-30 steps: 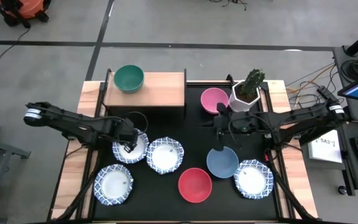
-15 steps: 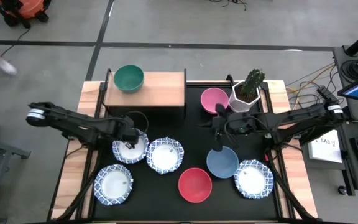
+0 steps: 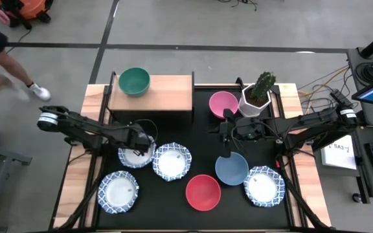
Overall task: Place and stack bowls onto a shelf
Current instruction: Put the white patterned plate on the shelf
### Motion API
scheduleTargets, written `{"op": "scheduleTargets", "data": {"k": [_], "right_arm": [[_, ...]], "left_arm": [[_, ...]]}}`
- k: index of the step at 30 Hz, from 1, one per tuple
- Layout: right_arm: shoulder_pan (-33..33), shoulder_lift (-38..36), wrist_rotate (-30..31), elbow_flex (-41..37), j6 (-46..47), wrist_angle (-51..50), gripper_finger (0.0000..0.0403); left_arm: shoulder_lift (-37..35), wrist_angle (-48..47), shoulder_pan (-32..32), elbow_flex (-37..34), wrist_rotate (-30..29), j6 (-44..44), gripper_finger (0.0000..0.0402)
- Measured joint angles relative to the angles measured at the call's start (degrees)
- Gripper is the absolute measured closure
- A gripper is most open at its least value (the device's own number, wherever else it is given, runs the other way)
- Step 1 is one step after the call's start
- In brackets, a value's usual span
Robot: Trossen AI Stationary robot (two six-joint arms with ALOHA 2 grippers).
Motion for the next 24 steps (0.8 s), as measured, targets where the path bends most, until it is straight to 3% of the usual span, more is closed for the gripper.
{"op": "scheduleTargets", "data": {"k": [11,19,24], "right_arm": [[0.0,0.0,0.0,0.0,0.01,-0.01,0.039],[0.0,0.0,0.0,0.0,0.03,-0.11,0.039],[0.0,0.0,0.0,0.0,0.09,-0.12,0.039]], "left_arm": [[0.28,-0.09,0.0,0.0,1.11,0.71,0.0397],[-1.66,-1.92,-0.13,1.92,1.57,2.11,0.0401],[-3.72,-1.89,-0.07,3.97,5.47,3.91,0.0395]]}}
